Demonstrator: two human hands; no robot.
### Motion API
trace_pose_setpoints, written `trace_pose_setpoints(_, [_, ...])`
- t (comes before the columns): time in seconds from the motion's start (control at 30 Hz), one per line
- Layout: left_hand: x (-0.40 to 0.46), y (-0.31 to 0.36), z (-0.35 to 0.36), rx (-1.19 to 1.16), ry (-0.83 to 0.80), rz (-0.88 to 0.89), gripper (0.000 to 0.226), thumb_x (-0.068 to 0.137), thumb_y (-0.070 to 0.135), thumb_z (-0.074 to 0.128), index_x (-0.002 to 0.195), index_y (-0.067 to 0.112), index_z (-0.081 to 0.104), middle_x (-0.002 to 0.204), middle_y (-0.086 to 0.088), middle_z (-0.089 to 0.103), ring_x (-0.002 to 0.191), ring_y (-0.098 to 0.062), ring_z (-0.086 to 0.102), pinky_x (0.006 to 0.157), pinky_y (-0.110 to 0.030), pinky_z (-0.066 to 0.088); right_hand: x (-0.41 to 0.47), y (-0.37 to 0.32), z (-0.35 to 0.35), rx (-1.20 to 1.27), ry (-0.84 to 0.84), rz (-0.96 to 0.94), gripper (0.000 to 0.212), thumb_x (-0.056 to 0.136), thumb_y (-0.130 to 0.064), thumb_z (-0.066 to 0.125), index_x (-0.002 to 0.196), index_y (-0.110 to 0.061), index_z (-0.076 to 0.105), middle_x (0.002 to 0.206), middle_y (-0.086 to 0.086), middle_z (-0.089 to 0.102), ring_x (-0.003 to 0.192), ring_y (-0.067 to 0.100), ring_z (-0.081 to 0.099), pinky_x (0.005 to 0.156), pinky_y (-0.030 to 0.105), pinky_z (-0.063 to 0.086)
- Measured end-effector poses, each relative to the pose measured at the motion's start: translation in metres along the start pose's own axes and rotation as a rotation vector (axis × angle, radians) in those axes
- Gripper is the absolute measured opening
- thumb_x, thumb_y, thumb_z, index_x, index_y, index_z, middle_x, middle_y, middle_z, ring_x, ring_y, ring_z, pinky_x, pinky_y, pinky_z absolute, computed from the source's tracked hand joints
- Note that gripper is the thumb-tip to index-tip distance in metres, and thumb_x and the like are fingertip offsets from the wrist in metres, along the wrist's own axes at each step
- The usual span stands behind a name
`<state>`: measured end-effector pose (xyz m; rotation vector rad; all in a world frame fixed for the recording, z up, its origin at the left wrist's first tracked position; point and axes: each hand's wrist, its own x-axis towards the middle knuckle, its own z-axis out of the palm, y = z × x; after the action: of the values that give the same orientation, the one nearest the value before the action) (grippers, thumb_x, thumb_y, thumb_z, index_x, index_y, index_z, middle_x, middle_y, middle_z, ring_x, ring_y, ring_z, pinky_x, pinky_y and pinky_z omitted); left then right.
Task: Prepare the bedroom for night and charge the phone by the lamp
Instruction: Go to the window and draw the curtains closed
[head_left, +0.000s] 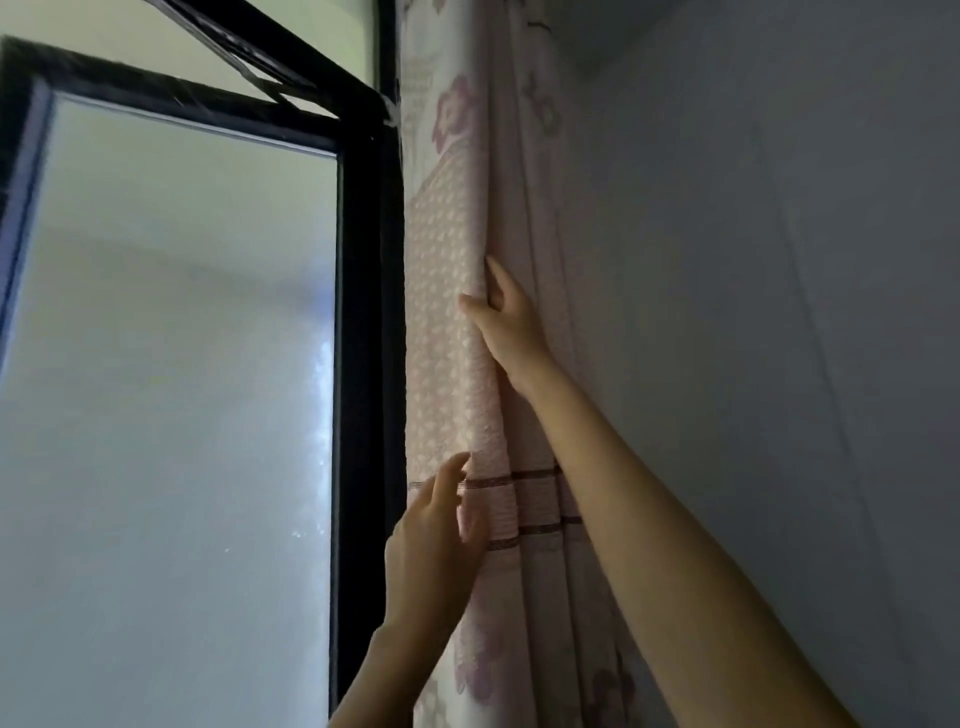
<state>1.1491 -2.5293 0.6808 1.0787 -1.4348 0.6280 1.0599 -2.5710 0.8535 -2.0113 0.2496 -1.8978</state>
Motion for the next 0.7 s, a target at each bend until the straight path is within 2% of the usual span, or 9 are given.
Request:
trace_pose_setpoints(0.13, [0.011, 0.012, -0.001, -0.04, -0.018, -0.088, 0.059, 0.08, 0.045, 0.062, 0.131, 0.026, 0.037, 0.121, 0.008, 0.059, 0.099, -0.013, 0.06, 0.07, -0.034, 0.052, 0.004, -0.02, 0.008, -0.031, 0.022, 0.067, 0.057, 0.088, -0.007, 0.052, 0.139, -0.022, 0.032, 0.125, 0.007, 0.057, 0.11, 0.015, 0.055, 0.098, 0.035, 0.045])
trace_pose_setpoints(0.2, [0.019, 0.022, -0.002, -0.065, 0.024, -0.113, 0.065, 0.079, 0.045, 0.064, 0.133, 0.023, 0.037, 0.13, 0.004, 0.052, 0.106, -0.017, 0.058, 0.072, -0.032, 0.048, 0.002, -0.026, 0.012, 0.017, 0.045, 0.09, 0.056, 0.088, -0.002, 0.049, 0.138, -0.021, 0.034, 0.128, 0.007, 0.055, 0.11, 0.015, 0.054, 0.098, 0.033, 0.045])
trace_pose_setpoints(0.27, [0.031, 0.032, -0.005, -0.088, 0.092, -0.14, 0.061, 0.08, 0.042, 0.063, 0.132, 0.023, 0.038, 0.131, 0.003, 0.051, 0.107, -0.018, 0.057, 0.07, -0.032, 0.046, 0.001, -0.029, 0.011, 0.091, 0.045, 0.104, 0.055, 0.087, 0.001, 0.048, 0.137, -0.02, 0.037, 0.127, 0.007, 0.056, 0.106, 0.013, 0.055, 0.094, 0.028, 0.046])
trace_pose_setpoints(0.33, [0.046, 0.038, -0.012, -0.136, 0.146, -0.17, 0.045, 0.082, 0.038, 0.061, 0.123, 0.026, 0.047, 0.12, 0.005, 0.059, 0.101, -0.017, 0.06, 0.066, -0.033, 0.048, 0.002, -0.033, 0.006, 0.159, 0.032, 0.104, 0.056, 0.085, 0.003, 0.05, 0.135, -0.019, 0.04, 0.122, 0.006, 0.058, 0.105, 0.014, 0.057, 0.094, 0.03, 0.047])
trace_pose_setpoints(0.43, [0.062, 0.04, -0.031, -0.283, 0.228, -0.164, 0.004, 0.083, 0.027, 0.063, 0.086, 0.025, 0.063, 0.081, 0.007, 0.069, 0.078, -0.011, 0.066, 0.06, -0.031, 0.051, 0.011, -0.042, -0.002, 0.209, 0.018, 0.117, 0.056, 0.083, 0.002, 0.053, 0.133, -0.02, 0.043, 0.117, 0.006, 0.061, 0.108, 0.02, 0.058, 0.095, 0.036, 0.048])
trace_pose_setpoints(0.5, [0.065, 0.041, -0.047, -0.307, 0.262, -0.116, 0.011, 0.082, 0.023, 0.065, 0.071, 0.02, 0.063, 0.065, 0.011, 0.065, 0.066, -0.002, 0.063, 0.056, -0.012, 0.044, 0.017, -0.05, -0.003, 0.224, -0.015, 0.132, 0.055, 0.084, -0.001, 0.054, 0.134, -0.02, 0.043, 0.115, 0.004, 0.061, 0.107, 0.022, 0.058, 0.09, 0.037, 0.05])
trace_pose_setpoints(0.57, [0.067, 0.047, -0.065, -0.3, 0.274, -0.078, 0.013, 0.081, 0.02, 0.067, 0.069, 0.015, 0.064, 0.059, 0.014, 0.061, 0.068, 0.009, 0.059, 0.056, -0.002, 0.038, 0.025, -0.062, 0.001, 0.24, -0.037, 0.134, 0.053, 0.085, -0.001, 0.053, 0.134, -0.016, 0.042, 0.121, 0.007, 0.059, 0.108, 0.024, 0.058, 0.089, 0.037, 0.051])
trace_pose_setpoints(0.63, [0.071, 0.049, -0.082, -0.301, 0.261, -0.067, 0.006, 0.079, 0.02, 0.069, 0.078, 0.016, 0.066, 0.06, 0.016, 0.058, 0.065, 0.018, 0.055, 0.057, 0.003, 0.035, 0.036, -0.076, 0.011, 0.24, -0.025, 0.124, 0.051, 0.086, 0.001, 0.052, 0.134, -0.012, 0.041, 0.126, 0.011, 0.057, 0.111, 0.026, 0.056, 0.091, 0.038, 0.05])
trace_pose_setpoints(0.7, [0.076, 0.049, -0.102, -0.29, 0.249, -0.066, 0.008, 0.079, 0.02, 0.07, 0.084, 0.017, 0.066, 0.06, 0.017, 0.057, 0.057, 0.015, 0.056, 0.055, 0.005, 0.034, 0.046, -0.089, 0.028, 0.187, -0.02, 0.092, 0.05, 0.086, 0.001, 0.051, 0.133, -0.011, 0.043, 0.127, 0.012, 0.056, 0.114, 0.026, 0.054, 0.097, 0.042, 0.046])
